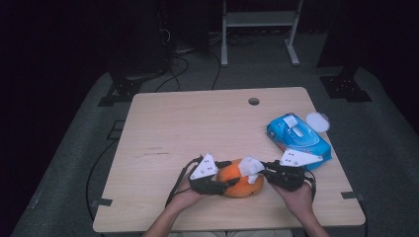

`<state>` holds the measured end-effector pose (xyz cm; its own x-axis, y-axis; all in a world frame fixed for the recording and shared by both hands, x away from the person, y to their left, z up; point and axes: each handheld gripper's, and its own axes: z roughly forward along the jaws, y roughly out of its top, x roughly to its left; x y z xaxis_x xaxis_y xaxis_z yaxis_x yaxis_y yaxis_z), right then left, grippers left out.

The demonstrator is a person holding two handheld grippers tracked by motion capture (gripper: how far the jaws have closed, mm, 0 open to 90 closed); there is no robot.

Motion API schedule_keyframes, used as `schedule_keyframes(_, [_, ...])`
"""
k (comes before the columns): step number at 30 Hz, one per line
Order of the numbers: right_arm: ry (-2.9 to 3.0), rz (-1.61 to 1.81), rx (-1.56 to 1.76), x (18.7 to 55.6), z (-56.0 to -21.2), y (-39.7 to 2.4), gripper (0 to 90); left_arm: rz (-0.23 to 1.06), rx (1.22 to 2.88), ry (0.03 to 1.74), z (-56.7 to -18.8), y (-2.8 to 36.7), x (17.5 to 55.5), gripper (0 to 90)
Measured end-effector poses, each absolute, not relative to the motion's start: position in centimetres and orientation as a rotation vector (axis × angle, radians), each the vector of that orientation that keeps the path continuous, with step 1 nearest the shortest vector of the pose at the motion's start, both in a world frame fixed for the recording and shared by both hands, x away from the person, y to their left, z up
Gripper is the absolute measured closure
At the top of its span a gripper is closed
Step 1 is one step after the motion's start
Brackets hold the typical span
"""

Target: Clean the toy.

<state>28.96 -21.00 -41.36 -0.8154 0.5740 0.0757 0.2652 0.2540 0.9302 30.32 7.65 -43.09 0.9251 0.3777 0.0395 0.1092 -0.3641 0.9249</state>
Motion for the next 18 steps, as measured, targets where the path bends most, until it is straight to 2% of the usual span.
schedule_keyframes(3, [2.243, 1.58, 0.863, 29.3, -42.1, -22.1, 82.2, 0.26, 1.916, 0.409, -43.0, 8.5, 30.9, 37.9])
schedule_keyframes(5, [2.243, 1.603, 0.846, 29.1, -42.0, -21.7, 82.2, 0.263, 1.895, 0.422, -42.6, 8.3, 30.9, 22.0])
schedule_keyframes(6, [2.243, 1.622, 0.826, 29.0, -41.9, -21.4, 82.1, 0.257, 1.893, 0.406, -42.6, 8.1, 30.8, 19.9])
schedule_keyframes(11, [2.257, 1.622, 0.786, 28.9, -41.8, -20.8, 82.0, 0.255, 1.933, 0.398, -42.8, 8.2, 30.9, 38.4])
schedule_keyframes(18, [2.267, 1.553, 0.931, 29.8, -43.5, -22.2, 82.1, 0.25, 1.928, 0.466, -43.0, 9.2, 31.4, 41.4])
